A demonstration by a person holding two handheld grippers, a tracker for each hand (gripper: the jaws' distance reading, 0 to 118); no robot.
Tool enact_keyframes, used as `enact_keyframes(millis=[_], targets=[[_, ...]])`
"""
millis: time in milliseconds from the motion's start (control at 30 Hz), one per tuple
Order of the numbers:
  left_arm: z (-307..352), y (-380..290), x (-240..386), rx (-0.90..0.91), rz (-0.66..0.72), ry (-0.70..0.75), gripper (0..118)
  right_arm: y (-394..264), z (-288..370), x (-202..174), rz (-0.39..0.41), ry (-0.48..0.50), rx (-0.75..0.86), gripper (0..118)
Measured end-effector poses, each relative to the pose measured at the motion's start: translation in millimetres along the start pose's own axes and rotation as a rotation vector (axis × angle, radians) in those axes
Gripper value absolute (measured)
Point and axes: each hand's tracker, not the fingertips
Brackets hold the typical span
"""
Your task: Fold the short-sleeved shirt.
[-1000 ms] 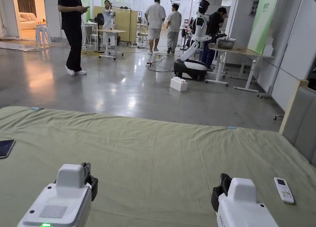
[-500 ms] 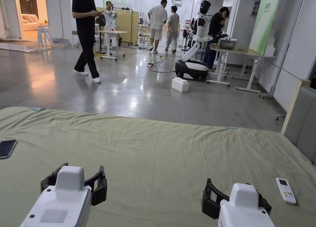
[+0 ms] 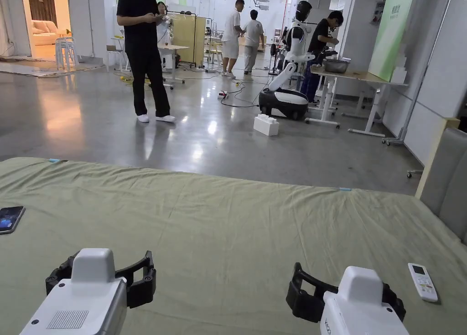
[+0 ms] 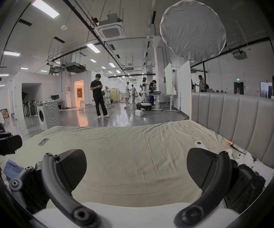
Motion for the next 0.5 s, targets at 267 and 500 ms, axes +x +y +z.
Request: enact_keyframes(millis=[267, 500], targets=[[1, 3, -1, -0.010, 0.009, -0.021, 102, 7, -7, -4, -0.031, -0.069, -0.067, 118], [0, 4, 1, -0.017, 0.004, -0.032, 102, 19, -6, -3, -0.158, -0.003, -0.125, 118]])
